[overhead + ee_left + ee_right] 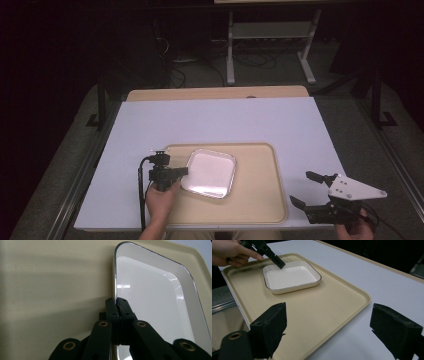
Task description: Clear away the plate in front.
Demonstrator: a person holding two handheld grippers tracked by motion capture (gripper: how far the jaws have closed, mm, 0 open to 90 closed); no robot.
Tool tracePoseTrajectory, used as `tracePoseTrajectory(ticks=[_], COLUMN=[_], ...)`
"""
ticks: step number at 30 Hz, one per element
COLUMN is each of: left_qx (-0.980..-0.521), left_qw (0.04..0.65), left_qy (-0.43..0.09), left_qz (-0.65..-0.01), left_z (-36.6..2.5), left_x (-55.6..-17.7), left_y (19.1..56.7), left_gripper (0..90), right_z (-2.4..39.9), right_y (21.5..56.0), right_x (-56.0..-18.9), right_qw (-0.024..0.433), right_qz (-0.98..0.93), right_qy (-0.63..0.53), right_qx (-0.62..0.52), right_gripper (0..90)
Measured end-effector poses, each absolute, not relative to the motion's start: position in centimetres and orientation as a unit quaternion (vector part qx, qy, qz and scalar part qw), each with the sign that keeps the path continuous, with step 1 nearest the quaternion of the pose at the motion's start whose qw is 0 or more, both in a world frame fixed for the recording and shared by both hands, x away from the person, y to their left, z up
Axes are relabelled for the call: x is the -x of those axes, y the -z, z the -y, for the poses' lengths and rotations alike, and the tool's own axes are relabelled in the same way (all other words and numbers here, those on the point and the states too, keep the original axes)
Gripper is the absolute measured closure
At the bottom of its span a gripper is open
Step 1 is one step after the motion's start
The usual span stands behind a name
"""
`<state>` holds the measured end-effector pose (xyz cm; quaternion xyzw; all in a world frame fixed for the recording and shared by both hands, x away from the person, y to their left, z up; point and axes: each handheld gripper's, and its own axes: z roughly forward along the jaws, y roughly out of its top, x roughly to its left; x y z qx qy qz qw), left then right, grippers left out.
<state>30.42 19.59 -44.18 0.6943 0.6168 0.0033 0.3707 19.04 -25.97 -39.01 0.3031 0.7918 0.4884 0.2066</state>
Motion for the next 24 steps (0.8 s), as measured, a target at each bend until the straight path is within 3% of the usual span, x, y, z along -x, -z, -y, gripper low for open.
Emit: tracePoseTrajectory(ticks=[8,13,24], left_qx=[-0.670,-0.673,-0.689], left_qw=[0.369,0.364,0.365], left_qy=[-0.003,-0.003,0.010], left_qz=[-0.644,-0.644,-0.626], left_z=[-19.7,-19.6,-19.1], left_x=[-29.6,-28.7,-27.1], left_y=[44.1,43.8,43.8], left_gripper=[85.8,76.4,77.8], right_z=[26.0,25.9,25.7], right_y=[39.0,38.9,38.9], right_x=[-19.0,-19.0,-18.9], right_qw=[0.208,0.207,0.208], right_qz=[-0.792,-0.793,-0.793], right_qy=[-0.489,-0.488,-0.488], right_qx=[-0.302,-0.301,-0.299], right_gripper=[13.0,13.0,13.0])
